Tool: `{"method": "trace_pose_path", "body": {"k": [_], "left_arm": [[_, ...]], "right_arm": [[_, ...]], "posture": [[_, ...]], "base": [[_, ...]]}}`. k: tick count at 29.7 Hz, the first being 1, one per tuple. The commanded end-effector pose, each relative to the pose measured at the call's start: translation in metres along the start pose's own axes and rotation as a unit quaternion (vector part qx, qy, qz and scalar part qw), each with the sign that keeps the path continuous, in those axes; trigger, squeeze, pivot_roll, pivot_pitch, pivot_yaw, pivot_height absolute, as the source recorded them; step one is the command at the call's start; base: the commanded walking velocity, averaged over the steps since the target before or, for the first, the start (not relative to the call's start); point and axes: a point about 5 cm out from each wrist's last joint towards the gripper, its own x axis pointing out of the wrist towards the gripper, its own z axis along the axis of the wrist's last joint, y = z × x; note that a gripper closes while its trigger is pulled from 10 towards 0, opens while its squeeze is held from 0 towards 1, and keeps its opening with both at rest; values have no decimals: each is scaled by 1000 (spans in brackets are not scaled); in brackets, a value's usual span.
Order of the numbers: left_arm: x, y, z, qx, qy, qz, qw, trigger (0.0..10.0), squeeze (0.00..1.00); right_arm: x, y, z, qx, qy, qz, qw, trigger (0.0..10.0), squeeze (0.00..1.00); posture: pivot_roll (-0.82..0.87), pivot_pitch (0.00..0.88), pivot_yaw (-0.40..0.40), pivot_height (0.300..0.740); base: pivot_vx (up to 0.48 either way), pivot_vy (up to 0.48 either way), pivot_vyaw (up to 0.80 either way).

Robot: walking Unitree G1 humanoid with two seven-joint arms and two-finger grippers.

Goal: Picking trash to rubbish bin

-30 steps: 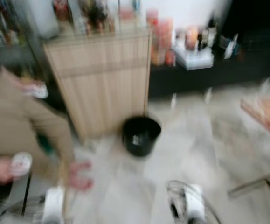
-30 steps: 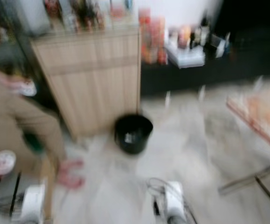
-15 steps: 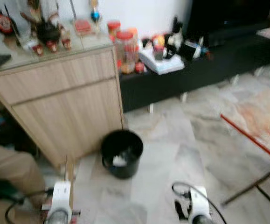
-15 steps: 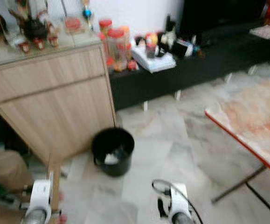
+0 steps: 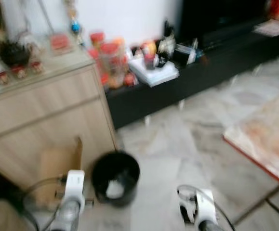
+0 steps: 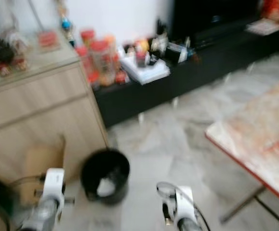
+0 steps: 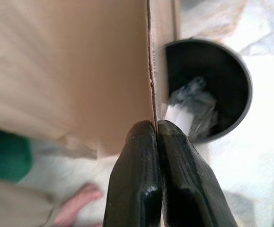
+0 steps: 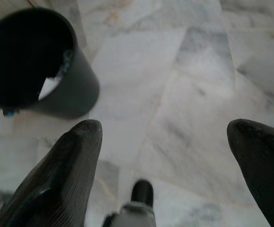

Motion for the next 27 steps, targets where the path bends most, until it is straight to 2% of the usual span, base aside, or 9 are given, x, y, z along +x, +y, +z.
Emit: {"method": "trace_pose_path", "body": {"k": [1, 7, 10, 21, 27], "left_arm": [[-1, 6, -1, 8, -5, -6, 1000, 10000, 0], [2, -9, 11, 6, -27, -62, 998, 10000, 0], [4, -18, 18, 9, -35, -91, 995, 10000, 0], [6, -28, 30, 11, -49, -114, 992, 10000, 0], [7, -33, 36, 8, -60, -117, 991, 10000, 0]], "right_arm": [[3, 14, 7, -1, -12, 17, 1000, 10000, 0], [6, 21, 21, -14, -38, 36, 999, 10000, 0], [9, 29, 38, -36, -64, 58, 996, 10000, 0], [13, 53, 81, -62, -128, 111, 984, 10000, 0], [11, 74, 99, -85, -159, 165, 970, 10000, 0]], "posture": [[38, 12, 66, 740], [40, 12, 66, 740], [41, 22, 67, 740], [43, 40, 60, 740], [38, 52, 52, 740]], "base": [[270, 0, 0], [0, 0, 0], [0, 0, 0], [0, 0, 0], [0, 0, 0]]}}
